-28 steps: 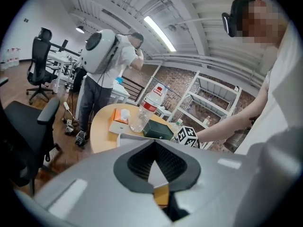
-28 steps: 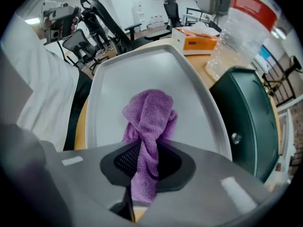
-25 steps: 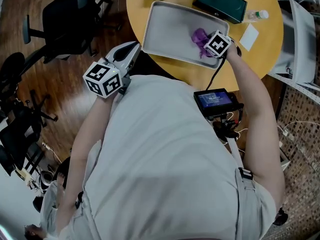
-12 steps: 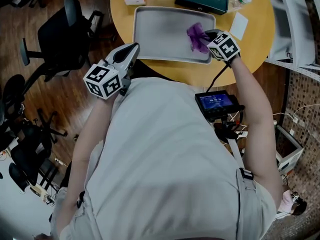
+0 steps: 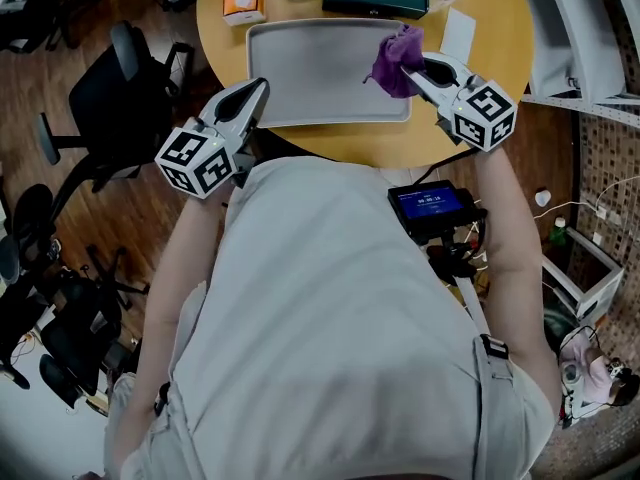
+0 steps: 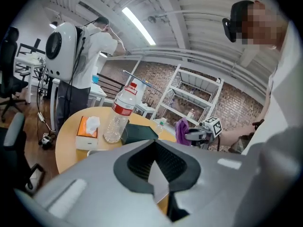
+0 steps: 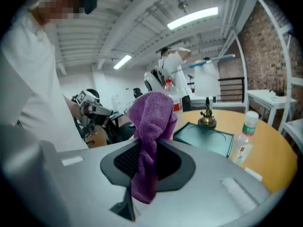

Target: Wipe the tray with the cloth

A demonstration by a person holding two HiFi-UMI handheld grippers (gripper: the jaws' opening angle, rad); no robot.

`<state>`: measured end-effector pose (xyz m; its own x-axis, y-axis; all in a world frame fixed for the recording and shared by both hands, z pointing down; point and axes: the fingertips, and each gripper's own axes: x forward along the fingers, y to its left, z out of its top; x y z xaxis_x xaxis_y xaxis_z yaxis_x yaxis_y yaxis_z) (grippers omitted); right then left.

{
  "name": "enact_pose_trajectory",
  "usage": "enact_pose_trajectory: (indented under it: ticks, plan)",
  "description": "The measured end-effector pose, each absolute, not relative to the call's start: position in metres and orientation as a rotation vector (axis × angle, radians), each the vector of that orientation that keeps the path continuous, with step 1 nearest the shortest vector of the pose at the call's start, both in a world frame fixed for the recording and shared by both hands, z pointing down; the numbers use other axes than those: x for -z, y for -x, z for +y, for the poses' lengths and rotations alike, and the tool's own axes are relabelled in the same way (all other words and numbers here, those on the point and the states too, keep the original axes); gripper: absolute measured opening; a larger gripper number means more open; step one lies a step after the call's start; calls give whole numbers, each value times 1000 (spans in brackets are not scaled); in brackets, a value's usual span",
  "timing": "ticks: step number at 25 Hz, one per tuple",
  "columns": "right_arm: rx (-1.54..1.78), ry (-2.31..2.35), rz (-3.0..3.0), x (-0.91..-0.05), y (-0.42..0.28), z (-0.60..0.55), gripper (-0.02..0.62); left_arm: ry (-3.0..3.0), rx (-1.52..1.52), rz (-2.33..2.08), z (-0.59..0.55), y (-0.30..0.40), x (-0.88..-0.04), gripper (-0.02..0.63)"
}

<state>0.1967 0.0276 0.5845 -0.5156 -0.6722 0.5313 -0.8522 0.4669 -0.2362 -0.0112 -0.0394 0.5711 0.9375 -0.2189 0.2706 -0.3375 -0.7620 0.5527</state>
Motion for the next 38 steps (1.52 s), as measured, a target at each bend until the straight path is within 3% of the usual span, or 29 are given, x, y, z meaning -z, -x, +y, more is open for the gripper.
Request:
enact_pose_trajectory:
  ticks: [5, 16, 38]
  plan:
    - [-554, -1358, -2433, -541, -199, 25, 64, -2509, -223, -374, -59, -1, -556, 0]
    - [-563, -1635, -2270, -541, -275, 53, 64, -2516, -240, -324, -60, -15, -558, 0]
    - [-523, -1605, -2324, -546, -248, 50, 61, -2534, -259, -293, -64, -24, -558, 0]
